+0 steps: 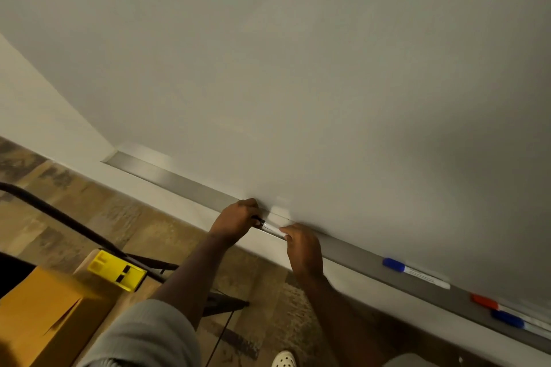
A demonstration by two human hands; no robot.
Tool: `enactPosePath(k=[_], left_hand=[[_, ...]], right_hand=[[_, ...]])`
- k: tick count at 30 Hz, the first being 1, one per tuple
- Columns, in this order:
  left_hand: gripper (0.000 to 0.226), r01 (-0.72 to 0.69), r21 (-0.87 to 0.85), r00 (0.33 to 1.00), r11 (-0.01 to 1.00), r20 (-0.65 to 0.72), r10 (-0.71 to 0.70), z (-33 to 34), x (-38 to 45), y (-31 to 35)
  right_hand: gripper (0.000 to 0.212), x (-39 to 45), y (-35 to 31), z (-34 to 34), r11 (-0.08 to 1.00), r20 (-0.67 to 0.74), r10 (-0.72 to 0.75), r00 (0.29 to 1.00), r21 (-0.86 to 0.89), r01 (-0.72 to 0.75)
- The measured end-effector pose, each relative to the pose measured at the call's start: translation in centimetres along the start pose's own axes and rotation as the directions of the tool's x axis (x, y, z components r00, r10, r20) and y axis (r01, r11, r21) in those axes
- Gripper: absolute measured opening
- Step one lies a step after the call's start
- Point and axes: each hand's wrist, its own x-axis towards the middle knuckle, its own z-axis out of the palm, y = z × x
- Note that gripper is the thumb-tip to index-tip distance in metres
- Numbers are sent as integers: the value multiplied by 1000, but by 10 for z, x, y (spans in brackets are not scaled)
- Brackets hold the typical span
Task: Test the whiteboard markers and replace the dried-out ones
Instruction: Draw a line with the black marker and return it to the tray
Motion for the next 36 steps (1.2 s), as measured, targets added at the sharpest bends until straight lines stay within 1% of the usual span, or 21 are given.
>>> enactPosePath(k=[4,11,16,21,26,28,30,32,34,36], left_hand=[[10,31,-75,999,997,-3,-32,-3,-4,-12],[13,36,-36,999,999,17,-36,-9,-6,-25],[19,62,-19,998,998,11,-62,-10,-7,-26],[21,45,-5,999,999,2,-45,-7,-7,-22],[23,69,-16,993,997,-98,-70,0,-12,-14],[20,51,-19,982,999,-181,-54,3,-15,-5],[17,28,-42,957,999,-289,-39,5,-17,9],[19,4,-82,929,997,-368,-34,8,-17,26],[26,-31,-90,919,995,-394,-7,13,-15,44],[23,-56,-88,922,995,-386,17,20,-11,60]], right_hand=[[24,3,-8,0,999,63,-31,998,-15,32],[25,9,-12,5,995,142,-74,987,-53,82],[24,11,-11,3,995,139,-85,987,-39,91],[27,13,-8,1,993,146,-112,983,-23,117],[31,9,-9,-7,991,149,-135,980,10,135],[31,6,-7,-14,988,135,-154,979,16,154],[32,3,-1,-23,987,129,-161,978,6,162],[32,-2,8,-34,987,126,-157,979,-2,159],[32,-7,19,-45,988,124,-148,981,-11,151],[31,-11,29,-58,991,122,-130,984,-25,134]])
